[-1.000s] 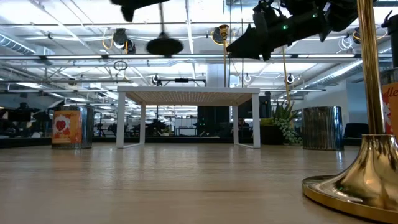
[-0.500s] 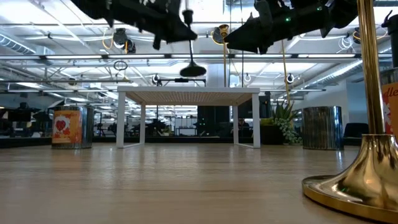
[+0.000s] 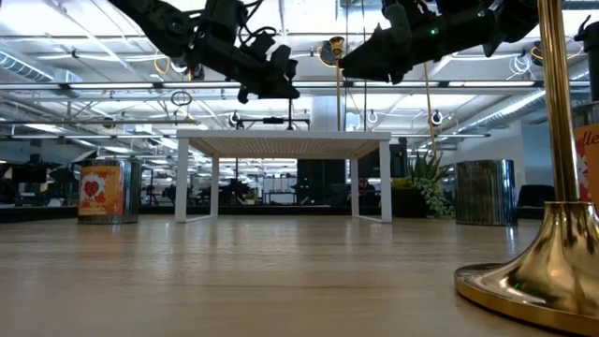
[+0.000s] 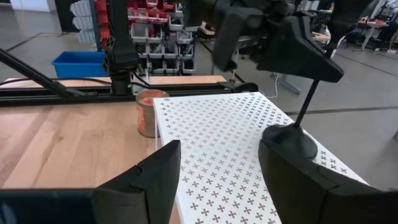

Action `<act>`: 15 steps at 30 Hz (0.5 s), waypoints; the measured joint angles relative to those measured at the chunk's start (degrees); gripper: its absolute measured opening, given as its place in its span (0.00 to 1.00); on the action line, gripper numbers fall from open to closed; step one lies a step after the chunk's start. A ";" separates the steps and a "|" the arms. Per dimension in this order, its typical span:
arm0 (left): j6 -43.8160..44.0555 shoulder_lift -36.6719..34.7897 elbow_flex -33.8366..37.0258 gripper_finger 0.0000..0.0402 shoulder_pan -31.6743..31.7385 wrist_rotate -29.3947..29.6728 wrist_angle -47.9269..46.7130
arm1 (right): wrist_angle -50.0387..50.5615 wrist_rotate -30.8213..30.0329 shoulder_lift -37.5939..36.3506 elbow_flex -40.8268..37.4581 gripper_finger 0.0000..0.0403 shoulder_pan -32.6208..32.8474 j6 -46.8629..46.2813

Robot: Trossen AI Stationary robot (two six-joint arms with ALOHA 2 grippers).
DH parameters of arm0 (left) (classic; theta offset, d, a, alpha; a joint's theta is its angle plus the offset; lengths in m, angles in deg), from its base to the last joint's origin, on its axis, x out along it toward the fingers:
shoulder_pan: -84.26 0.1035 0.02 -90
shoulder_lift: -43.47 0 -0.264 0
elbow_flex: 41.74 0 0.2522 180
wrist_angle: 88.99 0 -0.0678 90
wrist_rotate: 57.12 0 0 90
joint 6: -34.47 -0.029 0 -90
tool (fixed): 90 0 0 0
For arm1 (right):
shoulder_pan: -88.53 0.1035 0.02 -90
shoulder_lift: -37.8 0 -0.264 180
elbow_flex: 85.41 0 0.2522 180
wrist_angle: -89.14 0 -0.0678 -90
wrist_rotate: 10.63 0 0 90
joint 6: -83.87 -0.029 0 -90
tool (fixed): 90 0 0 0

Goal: Pick & Place candle stick holders
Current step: Put the black candle holder on the shelf

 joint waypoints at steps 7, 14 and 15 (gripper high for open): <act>0.02 -0.02 -0.02 0.08 2.28 -0.03 -1.10 | 0.06 0.00 0.00 0.00 0.53 0.00 -0.13; -0.10 -0.02 -0.02 0.12 2.46 -0.17 -2.58 | 0.04 0.00 -0.02 0.00 0.53 0.00 -0.15; -0.17 -0.02 -0.02 0.12 2.46 -0.17 -2.56 | 0.04 0.00 -0.02 0.00 0.53 0.00 -0.15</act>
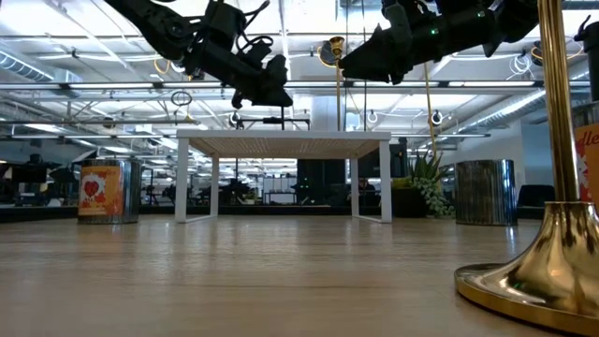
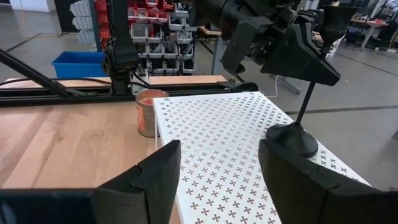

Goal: Pick & Place candle stick holders
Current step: Put the black candle holder on the shelf, then put the top gold candle holder on the shelf

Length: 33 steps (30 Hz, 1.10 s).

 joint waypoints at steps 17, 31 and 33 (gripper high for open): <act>-2.19 -0.02 0.00 0.18 0.11 -0.04 -3.98 | 1.41 0.15 -0.02 0.00 0.53 1.52 2.71; -3.71 -1.62 0.00 0.48 -1.41 0.17 -7.68 | 7.96 0.04 -3.86 -0.02 0.53 4.24 5.50; -4.38 -3.14 0.00 0.49 -1.95 0.20 -10.23 | 10.26 0.02 -6.04 -0.02 0.53 4.24 5.54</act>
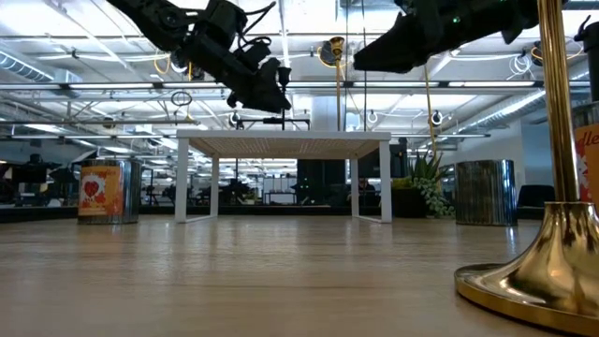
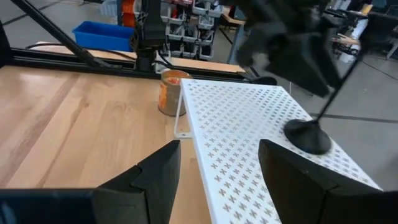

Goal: Pick & Place candle stick holders
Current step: Put the top gold candle holder on the shelf

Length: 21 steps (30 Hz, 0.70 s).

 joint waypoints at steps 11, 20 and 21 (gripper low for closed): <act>-1.95 -13.07 -0.02 0.49 -5.51 -0.01 -15.84 | 20.82 14.69 -8.64 -0.83 0.53 2.96 -4.44; -1.44 -26.98 0.00 0.49 -12.30 -0.22 -33.43 | -0.33 24.24 -6.03 -12.47 0.53 13.52 -12.33; -1.06 -28.45 -0.02 0.49 -13.17 -0.24 -34.53 | -4.19 24.24 -5.24 -13.98 0.53 14.81 -13.39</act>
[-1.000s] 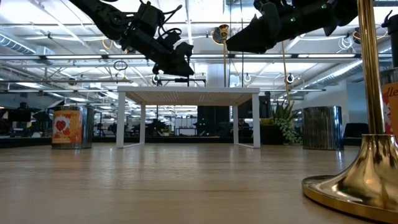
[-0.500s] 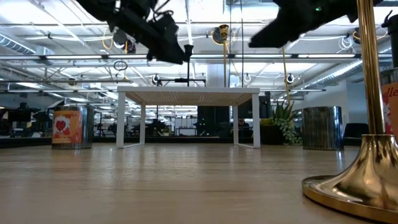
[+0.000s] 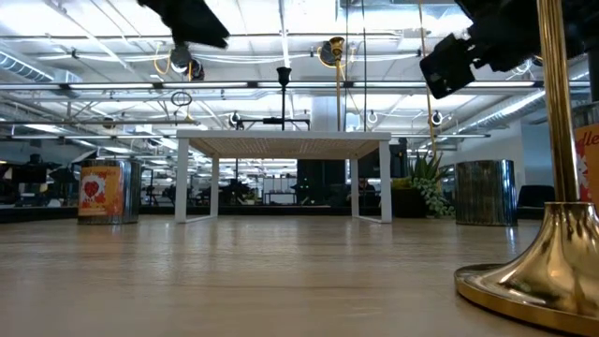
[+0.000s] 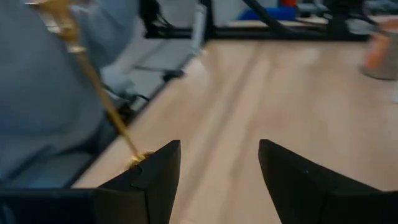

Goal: Pick & Place candle stick holders
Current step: Put the top gold candle holder on the shelf

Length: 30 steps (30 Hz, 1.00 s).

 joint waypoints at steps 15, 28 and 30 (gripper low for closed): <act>-5.63 -7.52 3.69 0.49 -14.81 -11.91 -1.91 | -28.51 -6.32 26.32 4.46 0.53 16.19 -5.72; 3.72 -7.47 19.69 0.49 -27.00 -11.83 16.92 | -31.99 -6.37 44.44 15.35 0.53 22.65 -5.30; 4.94 -7.47 20.24 0.49 -29.07 -11.82 18.11 | -35.39 -6.27 46.91 16.06 0.52 22.94 -2.58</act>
